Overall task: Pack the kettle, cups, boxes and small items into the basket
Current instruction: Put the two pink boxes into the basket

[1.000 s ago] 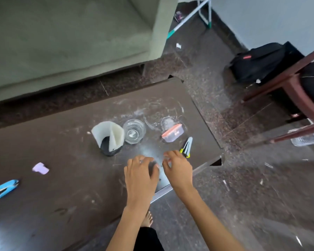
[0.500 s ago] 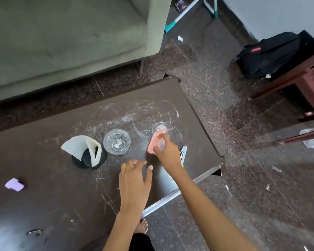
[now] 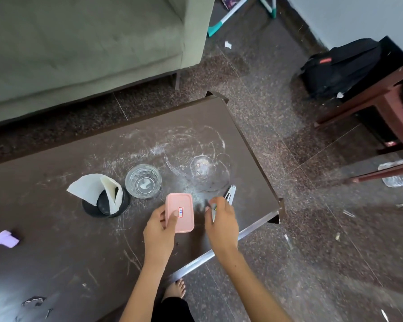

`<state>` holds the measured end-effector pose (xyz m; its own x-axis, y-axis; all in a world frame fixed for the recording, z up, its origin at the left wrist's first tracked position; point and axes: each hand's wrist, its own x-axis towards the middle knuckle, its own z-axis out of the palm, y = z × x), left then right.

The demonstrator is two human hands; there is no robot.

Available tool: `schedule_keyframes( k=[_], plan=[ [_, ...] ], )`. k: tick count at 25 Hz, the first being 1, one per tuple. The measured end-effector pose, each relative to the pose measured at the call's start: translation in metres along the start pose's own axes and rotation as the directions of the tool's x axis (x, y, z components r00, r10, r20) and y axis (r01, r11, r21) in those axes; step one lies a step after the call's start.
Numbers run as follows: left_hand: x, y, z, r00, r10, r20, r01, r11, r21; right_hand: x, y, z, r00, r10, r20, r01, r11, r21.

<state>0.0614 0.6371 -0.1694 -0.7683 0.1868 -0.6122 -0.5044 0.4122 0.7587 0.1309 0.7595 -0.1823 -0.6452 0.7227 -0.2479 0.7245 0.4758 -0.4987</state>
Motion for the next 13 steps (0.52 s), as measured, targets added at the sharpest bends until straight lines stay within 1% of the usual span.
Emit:
schedule_keyframes(
  k=[1,2,3,6,8,10,13],
  plan=[
    [0.0,-0.001,-0.001,1.0,0.001,0.001,-0.001,1.0,-0.02,0.009,0.004,0.006,0.999,0.0,-0.049,-0.006,0.993,-0.118],
    [0.0,0.0,-0.001,1.0,0.004,0.003,-0.004,1.0,-0.031,0.02,0.01,0.014,0.998,0.0,-0.069,-0.014,0.98,-0.2],
    [0.001,0.0,-0.002,1.0,0.011,0.003,-0.011,0.999,-0.04,0.029,0.014,0.021,0.998,0.03,-0.053,-0.043,0.967,-0.251],
    [0.001,0.002,-0.004,1.0,0.028,0.005,-0.028,0.998,-0.058,0.043,0.018,0.035,0.977,0.214,0.002,-0.205,0.939,-0.276],
    [-0.001,-0.001,-0.01,0.999,0.042,0.009,-0.041,0.997,-0.068,0.041,0.018,0.038,0.968,0.252,-0.004,-0.243,0.928,-0.283],
    [-0.004,-0.006,-0.022,0.999,0.043,0.016,-0.041,0.997,-0.07,0.031,0.015,0.036,0.981,0.191,0.014,-0.18,0.945,-0.274],
    [-0.01,-0.02,-0.045,1.0,0.015,-0.003,-0.015,0.996,-0.09,-0.002,0.005,0.038,0.993,0.059,0.103,-0.039,0.981,-0.188]
  ],
)
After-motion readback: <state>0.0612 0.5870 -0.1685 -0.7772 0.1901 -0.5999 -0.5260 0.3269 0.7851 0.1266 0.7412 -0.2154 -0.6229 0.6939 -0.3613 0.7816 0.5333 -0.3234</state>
